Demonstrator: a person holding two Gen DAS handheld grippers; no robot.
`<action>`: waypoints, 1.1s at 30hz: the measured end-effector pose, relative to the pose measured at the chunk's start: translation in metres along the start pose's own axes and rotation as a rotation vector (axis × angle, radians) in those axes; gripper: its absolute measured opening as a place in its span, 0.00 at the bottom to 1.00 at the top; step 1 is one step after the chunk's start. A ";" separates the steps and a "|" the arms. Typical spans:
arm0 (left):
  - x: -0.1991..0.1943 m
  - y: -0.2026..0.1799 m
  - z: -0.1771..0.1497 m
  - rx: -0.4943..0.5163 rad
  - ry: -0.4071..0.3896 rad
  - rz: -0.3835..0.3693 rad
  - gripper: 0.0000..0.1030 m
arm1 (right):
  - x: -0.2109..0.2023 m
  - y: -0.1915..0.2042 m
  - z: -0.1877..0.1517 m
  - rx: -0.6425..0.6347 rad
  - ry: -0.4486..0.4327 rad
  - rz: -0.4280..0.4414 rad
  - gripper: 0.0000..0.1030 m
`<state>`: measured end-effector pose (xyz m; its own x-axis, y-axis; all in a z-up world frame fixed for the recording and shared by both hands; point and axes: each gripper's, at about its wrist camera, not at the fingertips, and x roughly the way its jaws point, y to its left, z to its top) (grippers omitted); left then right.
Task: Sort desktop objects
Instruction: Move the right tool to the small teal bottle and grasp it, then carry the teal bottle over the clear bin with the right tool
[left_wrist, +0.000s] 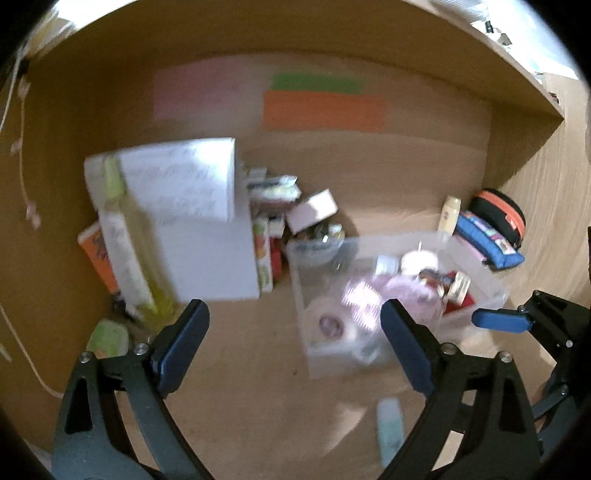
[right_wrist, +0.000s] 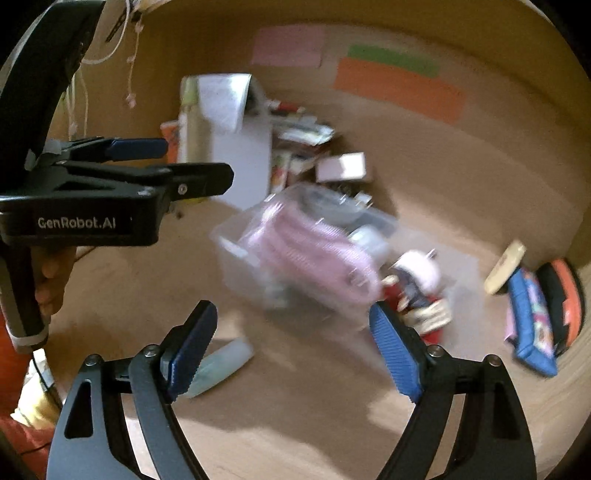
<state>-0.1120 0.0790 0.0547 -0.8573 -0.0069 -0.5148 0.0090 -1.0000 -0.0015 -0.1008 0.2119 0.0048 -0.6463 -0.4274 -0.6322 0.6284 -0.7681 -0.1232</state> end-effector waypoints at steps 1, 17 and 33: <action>0.000 0.004 -0.005 -0.008 0.012 -0.001 0.92 | 0.003 0.004 -0.003 0.008 0.015 0.010 0.80; 0.003 0.038 -0.062 -0.093 0.115 -0.082 0.92 | 0.053 0.043 -0.033 0.036 0.230 0.034 0.50; 0.012 0.024 -0.063 -0.058 0.163 -0.115 0.61 | 0.038 0.023 -0.034 0.094 0.178 0.108 0.22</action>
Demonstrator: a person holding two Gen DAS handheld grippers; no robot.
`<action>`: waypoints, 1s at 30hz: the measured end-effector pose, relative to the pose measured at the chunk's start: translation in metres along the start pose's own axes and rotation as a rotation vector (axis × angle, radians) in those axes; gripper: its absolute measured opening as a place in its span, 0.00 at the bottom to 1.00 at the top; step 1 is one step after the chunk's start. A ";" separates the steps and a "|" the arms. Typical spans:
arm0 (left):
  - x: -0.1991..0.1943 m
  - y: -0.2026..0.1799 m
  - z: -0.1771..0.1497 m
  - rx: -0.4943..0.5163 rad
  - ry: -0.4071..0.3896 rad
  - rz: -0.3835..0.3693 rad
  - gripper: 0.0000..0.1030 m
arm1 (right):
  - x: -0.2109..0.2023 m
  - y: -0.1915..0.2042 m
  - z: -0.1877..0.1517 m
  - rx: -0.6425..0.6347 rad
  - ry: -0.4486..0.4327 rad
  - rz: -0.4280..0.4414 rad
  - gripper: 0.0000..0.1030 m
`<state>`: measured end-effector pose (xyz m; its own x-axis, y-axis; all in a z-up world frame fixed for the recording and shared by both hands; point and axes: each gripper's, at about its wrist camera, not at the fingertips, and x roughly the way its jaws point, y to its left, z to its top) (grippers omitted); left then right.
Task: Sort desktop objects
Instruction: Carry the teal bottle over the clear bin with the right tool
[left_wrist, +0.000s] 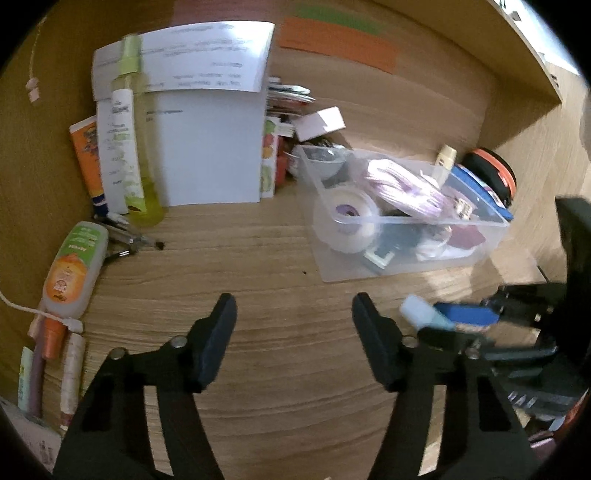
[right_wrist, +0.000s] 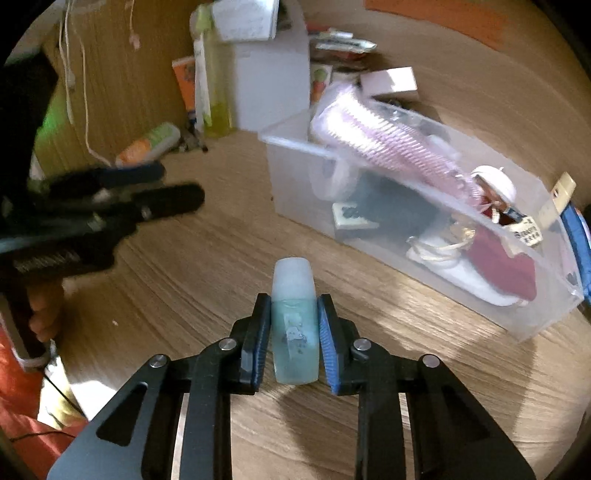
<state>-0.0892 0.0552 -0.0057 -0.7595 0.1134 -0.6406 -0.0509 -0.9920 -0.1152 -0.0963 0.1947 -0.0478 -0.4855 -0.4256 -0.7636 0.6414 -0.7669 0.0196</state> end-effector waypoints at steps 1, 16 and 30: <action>0.000 -0.005 0.000 0.011 0.001 -0.004 0.60 | -0.007 -0.006 0.000 0.024 -0.017 0.013 0.22; -0.003 -0.062 0.018 0.079 -0.040 -0.057 0.45 | -0.081 -0.083 0.015 0.193 -0.247 -0.013 0.22; -0.005 -0.081 0.077 0.084 -0.131 -0.104 0.45 | -0.052 -0.143 0.058 0.237 -0.240 -0.081 0.22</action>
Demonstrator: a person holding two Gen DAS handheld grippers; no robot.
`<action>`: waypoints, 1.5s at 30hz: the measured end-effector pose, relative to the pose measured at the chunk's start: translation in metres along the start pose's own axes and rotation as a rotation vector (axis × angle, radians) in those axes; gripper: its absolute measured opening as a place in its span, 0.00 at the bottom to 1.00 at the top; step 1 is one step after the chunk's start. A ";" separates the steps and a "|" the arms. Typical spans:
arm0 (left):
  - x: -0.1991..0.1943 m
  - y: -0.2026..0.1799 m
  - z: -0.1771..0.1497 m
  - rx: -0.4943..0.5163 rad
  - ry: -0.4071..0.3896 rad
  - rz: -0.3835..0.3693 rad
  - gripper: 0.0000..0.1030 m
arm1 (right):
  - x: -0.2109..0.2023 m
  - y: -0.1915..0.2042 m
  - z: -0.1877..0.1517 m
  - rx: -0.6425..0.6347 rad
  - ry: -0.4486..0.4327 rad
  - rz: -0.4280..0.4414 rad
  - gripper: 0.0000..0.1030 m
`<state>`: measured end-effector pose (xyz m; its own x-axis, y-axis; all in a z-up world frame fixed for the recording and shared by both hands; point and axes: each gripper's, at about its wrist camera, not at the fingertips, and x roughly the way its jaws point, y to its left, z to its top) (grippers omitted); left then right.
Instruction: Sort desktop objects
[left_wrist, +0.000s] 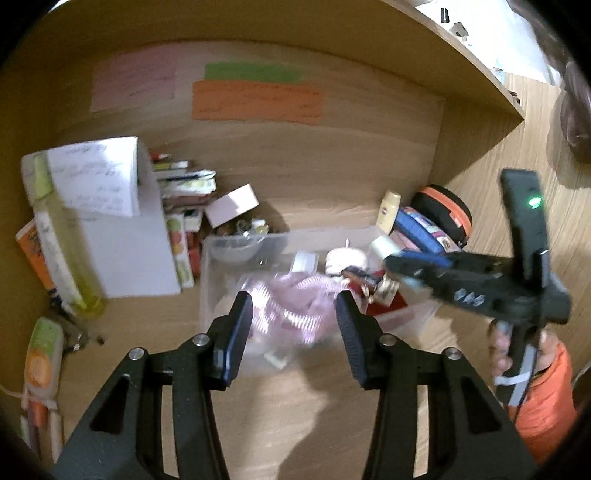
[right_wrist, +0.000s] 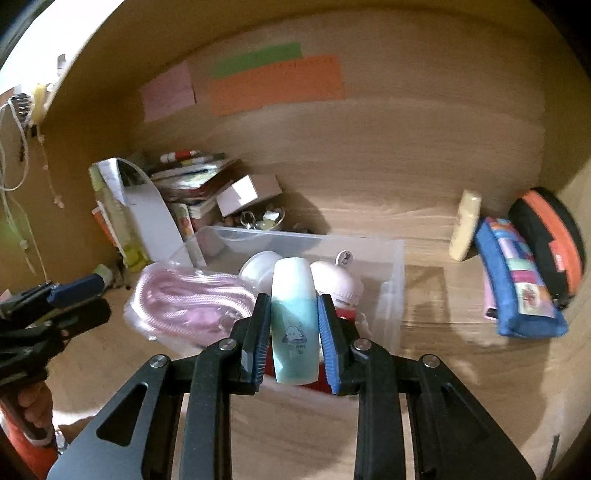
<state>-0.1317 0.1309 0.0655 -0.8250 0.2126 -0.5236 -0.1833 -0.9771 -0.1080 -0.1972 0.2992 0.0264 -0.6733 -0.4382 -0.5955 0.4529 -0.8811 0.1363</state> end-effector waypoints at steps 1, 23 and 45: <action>0.006 -0.001 0.005 0.008 0.001 0.008 0.45 | 0.005 0.000 0.001 -0.002 0.008 -0.003 0.22; 0.070 0.003 0.014 -0.001 0.065 0.019 0.54 | 0.054 0.014 0.006 -0.078 0.041 -0.056 0.23; 0.003 0.003 0.014 0.001 -0.098 0.134 0.95 | -0.014 0.040 0.008 -0.213 -0.165 -0.186 0.82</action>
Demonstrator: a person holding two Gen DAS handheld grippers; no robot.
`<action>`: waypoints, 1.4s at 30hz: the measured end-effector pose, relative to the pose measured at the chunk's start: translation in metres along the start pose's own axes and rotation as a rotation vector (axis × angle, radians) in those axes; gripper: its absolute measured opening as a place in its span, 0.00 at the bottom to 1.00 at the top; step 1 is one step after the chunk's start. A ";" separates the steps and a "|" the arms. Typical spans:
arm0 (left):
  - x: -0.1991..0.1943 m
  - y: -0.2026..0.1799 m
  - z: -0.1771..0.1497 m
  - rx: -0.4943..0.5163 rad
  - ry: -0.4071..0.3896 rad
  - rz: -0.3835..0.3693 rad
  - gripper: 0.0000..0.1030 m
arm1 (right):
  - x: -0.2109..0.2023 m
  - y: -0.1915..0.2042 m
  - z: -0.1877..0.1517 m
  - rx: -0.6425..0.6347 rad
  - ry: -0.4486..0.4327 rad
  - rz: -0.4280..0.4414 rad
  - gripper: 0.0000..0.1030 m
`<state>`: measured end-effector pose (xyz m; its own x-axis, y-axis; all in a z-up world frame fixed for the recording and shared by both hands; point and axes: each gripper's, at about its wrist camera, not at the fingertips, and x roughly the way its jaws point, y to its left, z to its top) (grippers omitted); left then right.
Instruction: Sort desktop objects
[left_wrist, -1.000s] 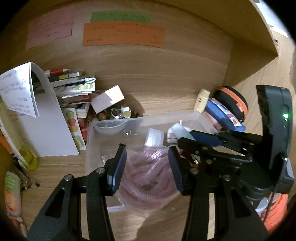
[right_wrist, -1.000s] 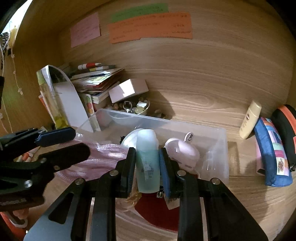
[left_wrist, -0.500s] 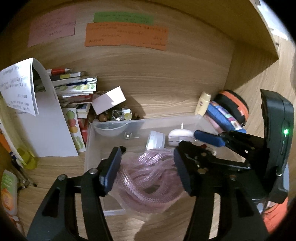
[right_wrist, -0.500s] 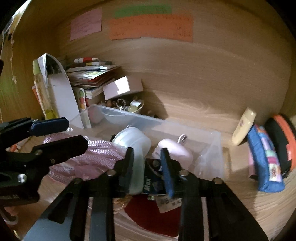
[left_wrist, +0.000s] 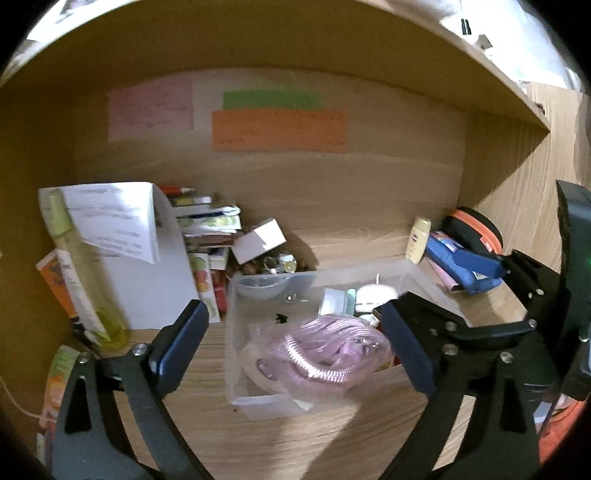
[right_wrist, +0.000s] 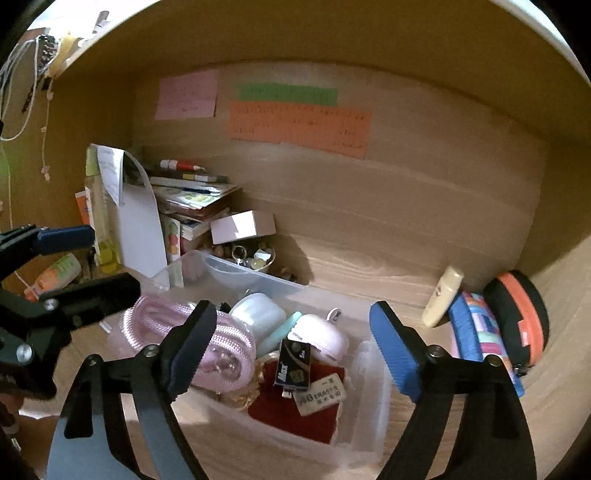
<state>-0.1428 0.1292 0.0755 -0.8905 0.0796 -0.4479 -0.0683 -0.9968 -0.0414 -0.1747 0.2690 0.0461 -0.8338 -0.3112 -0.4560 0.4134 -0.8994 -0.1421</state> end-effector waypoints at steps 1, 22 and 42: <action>-0.004 0.001 -0.001 -0.005 -0.007 0.006 0.95 | -0.003 0.000 -0.001 -0.002 -0.001 -0.001 0.83; -0.073 -0.020 -0.036 0.022 -0.080 0.010 0.96 | -0.107 0.011 -0.041 0.026 -0.083 -0.084 1.00; -0.059 -0.022 -0.056 -0.024 -0.035 -0.020 0.96 | -0.106 -0.004 -0.058 0.127 -0.041 -0.047 1.00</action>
<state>-0.0634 0.1463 0.0528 -0.9044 0.0988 -0.4151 -0.0759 -0.9946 -0.0713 -0.0663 0.3235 0.0441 -0.8664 -0.2775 -0.4151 0.3258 -0.9442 -0.0489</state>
